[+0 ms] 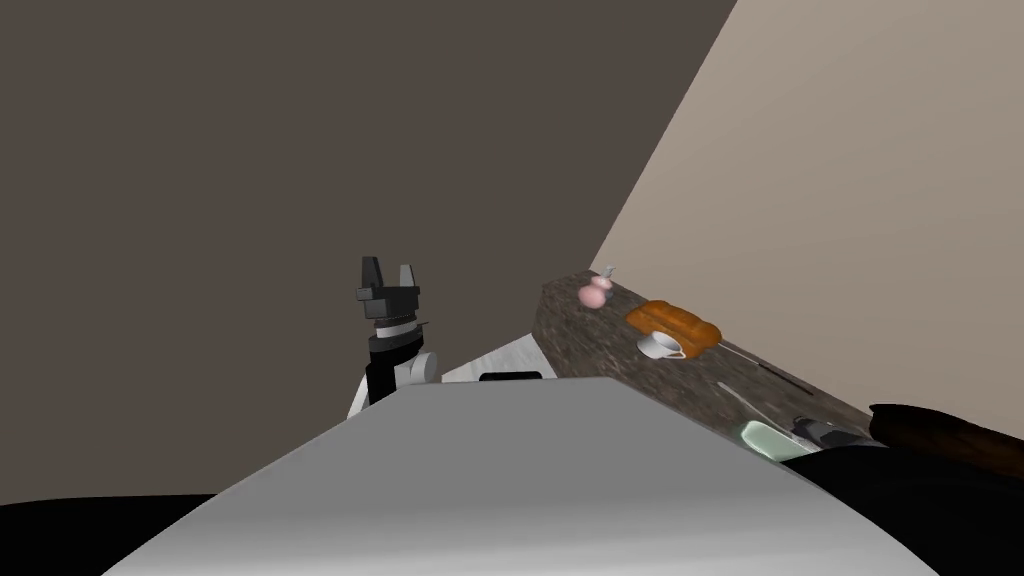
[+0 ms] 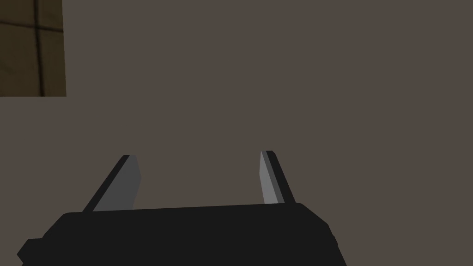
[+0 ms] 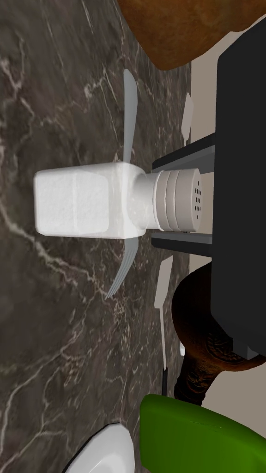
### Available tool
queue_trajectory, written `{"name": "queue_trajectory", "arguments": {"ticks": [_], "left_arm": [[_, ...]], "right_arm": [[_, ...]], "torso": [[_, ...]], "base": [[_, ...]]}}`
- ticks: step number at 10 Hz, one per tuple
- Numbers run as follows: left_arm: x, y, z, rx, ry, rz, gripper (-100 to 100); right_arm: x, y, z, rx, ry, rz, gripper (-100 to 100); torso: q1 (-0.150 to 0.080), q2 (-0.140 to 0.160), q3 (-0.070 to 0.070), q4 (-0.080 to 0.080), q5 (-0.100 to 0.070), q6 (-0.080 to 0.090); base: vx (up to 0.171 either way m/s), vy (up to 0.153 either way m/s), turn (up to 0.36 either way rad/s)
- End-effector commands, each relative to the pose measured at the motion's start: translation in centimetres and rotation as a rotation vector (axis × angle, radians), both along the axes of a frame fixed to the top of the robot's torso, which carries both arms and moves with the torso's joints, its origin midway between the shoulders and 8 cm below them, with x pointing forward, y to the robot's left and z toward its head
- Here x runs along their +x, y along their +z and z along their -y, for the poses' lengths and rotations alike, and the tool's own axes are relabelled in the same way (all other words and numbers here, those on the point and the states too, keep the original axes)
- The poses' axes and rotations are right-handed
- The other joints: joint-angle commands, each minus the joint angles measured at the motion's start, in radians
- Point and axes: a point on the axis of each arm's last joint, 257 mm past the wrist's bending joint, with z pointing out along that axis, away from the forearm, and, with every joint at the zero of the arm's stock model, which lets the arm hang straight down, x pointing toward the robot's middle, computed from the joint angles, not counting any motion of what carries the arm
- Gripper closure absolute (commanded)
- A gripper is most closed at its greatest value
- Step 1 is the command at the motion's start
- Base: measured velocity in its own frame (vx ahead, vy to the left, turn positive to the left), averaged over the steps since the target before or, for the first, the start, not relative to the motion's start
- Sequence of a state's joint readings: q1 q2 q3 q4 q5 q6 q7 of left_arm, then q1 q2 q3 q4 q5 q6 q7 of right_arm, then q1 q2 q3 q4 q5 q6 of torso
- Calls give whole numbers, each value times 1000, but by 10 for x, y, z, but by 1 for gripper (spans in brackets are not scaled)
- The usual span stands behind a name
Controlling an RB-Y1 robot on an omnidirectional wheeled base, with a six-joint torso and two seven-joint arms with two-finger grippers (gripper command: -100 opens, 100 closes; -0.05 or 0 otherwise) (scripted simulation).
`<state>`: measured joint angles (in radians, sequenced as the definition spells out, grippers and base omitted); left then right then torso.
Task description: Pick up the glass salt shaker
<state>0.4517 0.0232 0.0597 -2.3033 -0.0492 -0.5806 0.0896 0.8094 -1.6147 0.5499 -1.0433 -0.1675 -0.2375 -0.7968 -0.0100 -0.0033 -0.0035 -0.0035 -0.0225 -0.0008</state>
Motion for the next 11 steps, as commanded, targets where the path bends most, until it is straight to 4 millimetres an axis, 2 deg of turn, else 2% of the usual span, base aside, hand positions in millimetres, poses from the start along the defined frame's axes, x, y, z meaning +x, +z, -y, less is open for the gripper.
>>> {"name": "queue_trajectory", "arguments": {"ticks": [1, 2, 3, 4, 6, 7, 9, 10, 11], "left_arm": [[0, 0, 0, 0, 0, 0, 0], [0, 0, 0, 0, 0, 0, 0], [0, 0, 0, 0, 0, 0, 0], [0, 0, 0, 0, 0, 0, 0], [0, 0, 0, 0, 0, 0, 0], [0, 0, 0, 0, 0, 0, 0], [0, 0, 0, 0, 0, 0, 0], [0, 0, 0, 0, 0, 0, 0], [0, 0, 0, 0, 0, 0, 0]], "right_arm": [[31, 6, -1, -24, 58, -1, 100], [36, -5, -16, 11, 69, 6, 100], [36, -5, -17, 14, 69, 6, 100], [61, 6, -14, -22, 117, 2, 100], [66, -5, -32, 17, 129, 8, 100], [91, 5, -32, -17, 177, 3, 100], [95, -4, -48, 17, 188, 8, 100], [117, 10, -44, -28, 232, 2, 100], [118, 7, -50, -15, 237, 4, 100]], "torso": [[0, 0, 0, 0, 0, 0], [0, -1, -1, 0, 2, 2], [0, -1, -1, -1, 0, 0], [2, 1, 0, 0, 0, -2], [1, 0, 0, 0, -1, -1], [2, -1, -1, 0, -2, -4], [0, -3, -2, -1, -3, -3], [1, -2, -2, -1, -3, -5], [0, -3, -2, -1, -2, -1]], "base": [[91, -65, -362], [76, -53, -228], [21, -19, 1], [35, -43, -345], [43, -27, -131], [66, -49, -301], [55, -28, -139], [54, -41, -338], [67, -27, -241]]}}
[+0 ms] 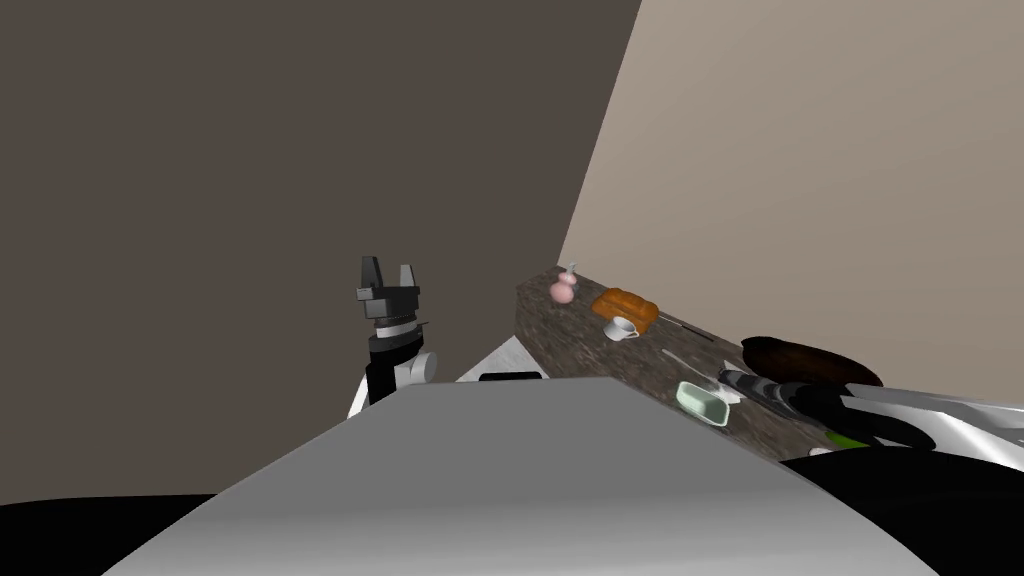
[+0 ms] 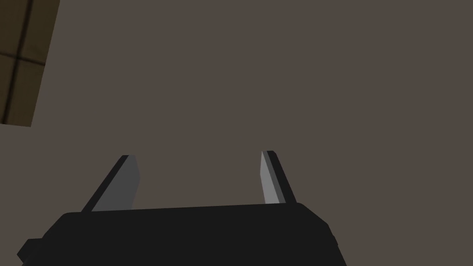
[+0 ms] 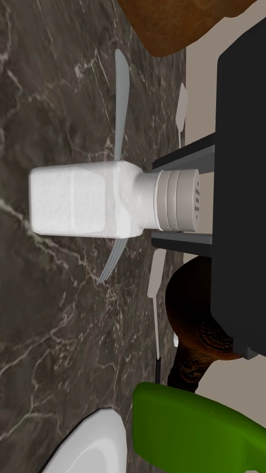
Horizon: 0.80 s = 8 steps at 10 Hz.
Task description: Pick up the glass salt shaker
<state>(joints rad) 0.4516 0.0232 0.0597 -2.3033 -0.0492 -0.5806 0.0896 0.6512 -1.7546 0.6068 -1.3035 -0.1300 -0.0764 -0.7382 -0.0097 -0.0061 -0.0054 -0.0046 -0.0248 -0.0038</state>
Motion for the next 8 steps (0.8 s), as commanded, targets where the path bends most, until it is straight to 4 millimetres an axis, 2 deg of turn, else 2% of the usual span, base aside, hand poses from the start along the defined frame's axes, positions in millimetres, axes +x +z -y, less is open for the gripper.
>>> {"name": "queue_trajectory", "arguments": {"ticks": [1, 2, 4, 5, 6, 7, 8], "left_arm": [[0, 0, 0, 0, 0, 0, 0], [0, 0, 0, 0, 0, 0, 0], [0, 0, 0, 0, 0, 0, 0], [0, 0, 0, 0, 0, 0, 0], [0, 0, 0, 0, 0, 0, 0], [0, 0, 0, 0, 0, 0, 0], [0, 0, 0, 0, 0, 0, 0]], "right_arm": [[6, -1, -12, 16, 12, -1, 100], [7, -5, -20, 33, 18, 0, 100], [7, -5, -20, 33, 18, 0, 100], [30, 6, -24, 0, 67, -2, 100], [28, -2, -39, 31, 76, -7, 100], [30, -2, -39, 31, 77, -5, 100], [53, 10, -44, -3, 126, -3, 100]], "torso": [[0, 0, 0, 0, 0, 0], [1, 0, 0, 0, 0, -2], [2, 3, 2, 1, 0, -1], [2, 4, 2, 1, 0, -1], [1, 2, 2, 1, 1, 1], [1, 1, 1, 0, -1, 0], [1, 1, 1, 1, 0, -2]], "base": [[34, -12, -11], [6, -8, 35], [-2, 1, 11], [58, -32, -337], [77, -25, -264], [35, -6, -45], [67, -33, -337]]}}
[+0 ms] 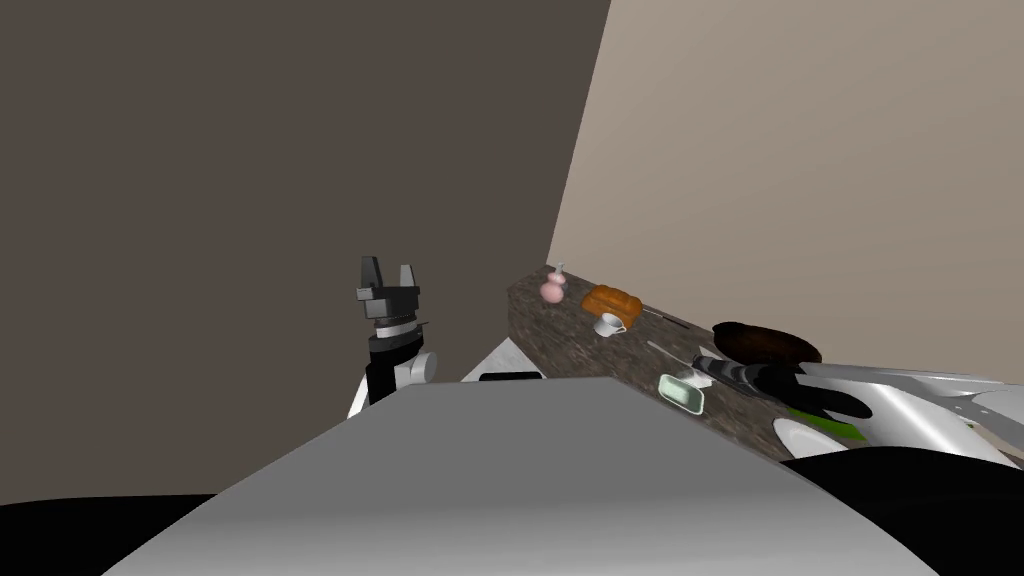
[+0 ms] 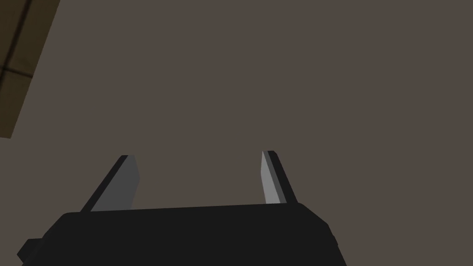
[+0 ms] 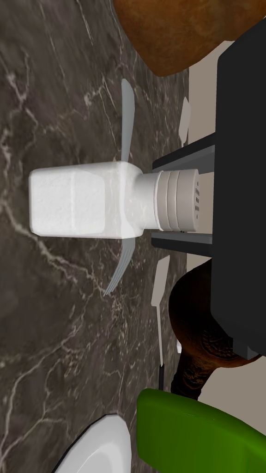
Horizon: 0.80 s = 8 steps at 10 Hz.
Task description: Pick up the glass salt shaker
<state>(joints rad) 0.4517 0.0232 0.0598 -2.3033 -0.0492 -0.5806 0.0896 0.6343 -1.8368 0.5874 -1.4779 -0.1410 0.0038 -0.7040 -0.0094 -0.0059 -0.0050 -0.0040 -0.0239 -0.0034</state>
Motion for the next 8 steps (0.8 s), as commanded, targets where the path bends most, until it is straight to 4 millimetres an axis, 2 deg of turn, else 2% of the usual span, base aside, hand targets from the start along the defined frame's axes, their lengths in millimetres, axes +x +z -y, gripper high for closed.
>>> {"name": "queue_trajectory", "arguments": {"ticks": [1, 2, 3, 4, 5, 6, 7, 8], "left_arm": [[0, 0, 0, 0, 0, 0, 0], [0, 0, 0, 0, 0, 0, 0], [0, 0, 0, 0, 0, 0, 0], [0, 0, 0, 0, 0, 0, 0], [0, 0, 0, 0, 0, 0, 0], [0, 0, 0, 0, 0, 0, 0], [0, 0, 0, 0, 0, 0, 0], [0, 0, 0, 0, 0, 0, 0]], "right_arm": [[10, 0, -15, 8, 32, -2, 100], [10, -1, -16, 11, 33, -2, 100], [29, 11, -22, -23, 82, -2, 100], [27, 5, -32, -2, 88, -9, 100], [30, 4, -37, 5, 93, -4, 100], [48, 18, -40, -37, 138, -3, 100], [48, 12, -56, -6, 150, -6, 100], [48, 11, -58, -2, 152, -6, 100]], "torso": [[0, 0, 0, 0, 0, 0], [0, 0, 0, 0, -1, -1], [0, 1, 0, 0, -1, -3], [0, 0, 0, 0, 0, 0], [1, 0, 0, 0, -1, -1], [1, 1, 0, 0, -1, -3], [0, 0, 0, 0, 0, 0], [0, 0, 0, 0, -1, -1]], "base": [[79, -38, -249], [37, -15, -6], [79, -23, -316], [79, -15, -263], [27, -9, -21], [71, -26, -294], [75, -21, -249], [29, -6, -37]]}}
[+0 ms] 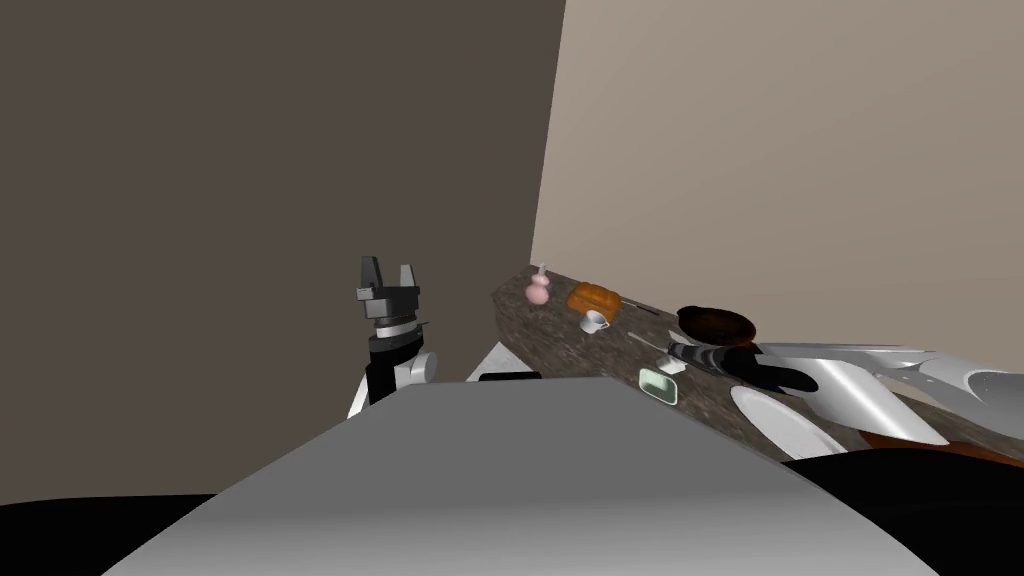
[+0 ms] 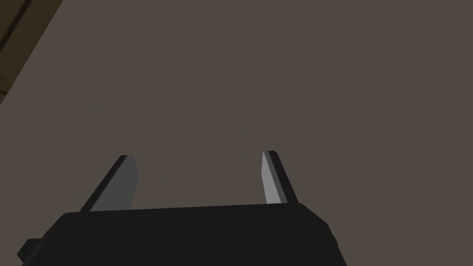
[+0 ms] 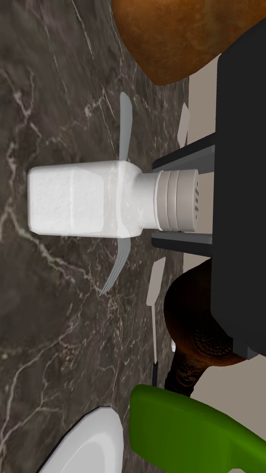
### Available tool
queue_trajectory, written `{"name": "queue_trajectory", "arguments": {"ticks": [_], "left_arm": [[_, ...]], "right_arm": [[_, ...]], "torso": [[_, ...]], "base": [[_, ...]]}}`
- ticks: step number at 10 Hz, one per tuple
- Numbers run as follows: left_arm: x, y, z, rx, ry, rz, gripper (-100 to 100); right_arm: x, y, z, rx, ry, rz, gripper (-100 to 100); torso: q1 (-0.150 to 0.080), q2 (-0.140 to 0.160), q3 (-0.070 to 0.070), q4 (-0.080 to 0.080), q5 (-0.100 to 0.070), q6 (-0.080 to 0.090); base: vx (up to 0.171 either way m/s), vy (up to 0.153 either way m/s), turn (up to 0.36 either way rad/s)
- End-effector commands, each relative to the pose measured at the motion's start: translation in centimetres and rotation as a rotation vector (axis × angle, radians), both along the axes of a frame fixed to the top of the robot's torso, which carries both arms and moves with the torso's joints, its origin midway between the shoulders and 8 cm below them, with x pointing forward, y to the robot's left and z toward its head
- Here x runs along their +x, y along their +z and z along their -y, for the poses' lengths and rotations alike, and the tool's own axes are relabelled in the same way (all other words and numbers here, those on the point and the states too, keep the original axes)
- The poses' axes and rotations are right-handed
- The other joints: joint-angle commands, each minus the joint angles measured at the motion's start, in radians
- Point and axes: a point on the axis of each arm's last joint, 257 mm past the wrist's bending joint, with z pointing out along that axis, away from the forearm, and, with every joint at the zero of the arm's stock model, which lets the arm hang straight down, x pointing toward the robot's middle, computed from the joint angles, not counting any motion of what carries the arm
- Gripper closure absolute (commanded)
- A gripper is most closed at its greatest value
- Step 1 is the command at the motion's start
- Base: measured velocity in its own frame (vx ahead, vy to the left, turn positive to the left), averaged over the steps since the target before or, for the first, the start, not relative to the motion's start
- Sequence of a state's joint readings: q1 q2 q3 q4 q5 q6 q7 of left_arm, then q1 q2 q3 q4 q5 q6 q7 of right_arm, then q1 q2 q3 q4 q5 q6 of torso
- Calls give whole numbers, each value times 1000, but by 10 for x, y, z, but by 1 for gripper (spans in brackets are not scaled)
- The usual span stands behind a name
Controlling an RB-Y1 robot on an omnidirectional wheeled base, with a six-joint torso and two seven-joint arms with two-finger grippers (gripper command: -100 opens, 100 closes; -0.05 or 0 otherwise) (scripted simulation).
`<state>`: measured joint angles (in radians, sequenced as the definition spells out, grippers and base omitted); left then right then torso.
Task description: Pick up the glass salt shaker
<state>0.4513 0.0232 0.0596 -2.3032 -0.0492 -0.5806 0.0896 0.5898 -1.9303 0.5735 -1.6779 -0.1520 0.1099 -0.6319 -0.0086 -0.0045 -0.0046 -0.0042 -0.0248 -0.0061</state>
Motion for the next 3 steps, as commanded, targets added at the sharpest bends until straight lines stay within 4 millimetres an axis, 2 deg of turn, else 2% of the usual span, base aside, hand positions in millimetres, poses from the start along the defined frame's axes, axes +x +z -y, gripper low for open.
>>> {"name": "queue_trajectory", "arguments": {"ticks": [1, 2, 3], "left_arm": [[0, 0, 0, 0, 0, 0, 0], [0, 0, 0, 0, 0, 0, 0], [0, 0, 0, 0, 0, 0, 0]], "right_arm": [[1, 0, -5, 8, 0, 2, 100], [1, 0, -3, 5, 1, 1, 100], [1, 0, -3, 6, 0, 2, 0]], "torso": [[0, 0, 0, 0, 0, 0], [0, 1, 1, 0, 0, 0], [0, 2, 1, 1, 0, 1]], "base": [[1, -2, 31], [-1, -1, 13], [0, 0, 0]]}}
